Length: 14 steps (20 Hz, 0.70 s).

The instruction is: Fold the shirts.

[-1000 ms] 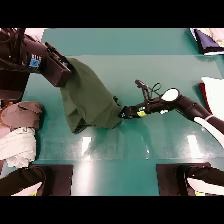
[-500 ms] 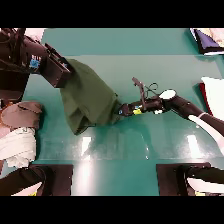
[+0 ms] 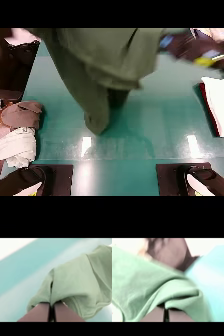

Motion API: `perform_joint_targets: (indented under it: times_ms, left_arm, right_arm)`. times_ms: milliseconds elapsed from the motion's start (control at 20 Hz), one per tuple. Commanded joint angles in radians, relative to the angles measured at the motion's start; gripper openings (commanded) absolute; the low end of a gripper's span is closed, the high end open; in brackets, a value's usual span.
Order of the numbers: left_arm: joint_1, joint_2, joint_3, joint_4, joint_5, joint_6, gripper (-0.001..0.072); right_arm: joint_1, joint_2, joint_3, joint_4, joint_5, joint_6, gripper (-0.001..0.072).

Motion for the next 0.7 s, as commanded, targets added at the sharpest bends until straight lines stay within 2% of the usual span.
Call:
perform_joint_targets:
  times_ms: [0, 150, 300, 400, 500, 650]
  left_arm:
    - [-0.001, 0.06, 0.038, -0.211, 0.223, 0.008, 0.0026]
    - [-0.001, 0.079, 0.035, -0.424, 0.282, 0.098, 0.0026]
    - [0.0, 0.077, -0.039, -0.443, 0.258, 0.105, 0.0025]
    - [-0.001, 0.075, -0.141, -0.378, 0.232, 0.102, 0.0026]
    - [0.0, 0.064, -0.248, -0.253, 0.174, 0.061, 0.0026]
    - [0.0, 0.025, -0.386, 0.043, 0.04, -0.038, 0.0026]
  right_arm:
    - [-0.098, 0.115, 0.249, -0.221, -0.031, 0.156, 0.0014]
    - [-0.163, 0.121, 0.399, -0.364, -0.014, 0.271, 0.0014]
    - [-0.206, 0.036, 0.533, -0.377, 0.087, 0.337, 0.0014]
    - [-0.191, -0.065, 0.611, -0.378, 0.182, 0.396, 0.0014]
    - [-0.147, -0.184, 0.664, -0.38, 0.261, 0.441, 0.0015]
    - [-0.054, -0.357, 0.675, -0.471, 0.328, 0.508, 0.0016]
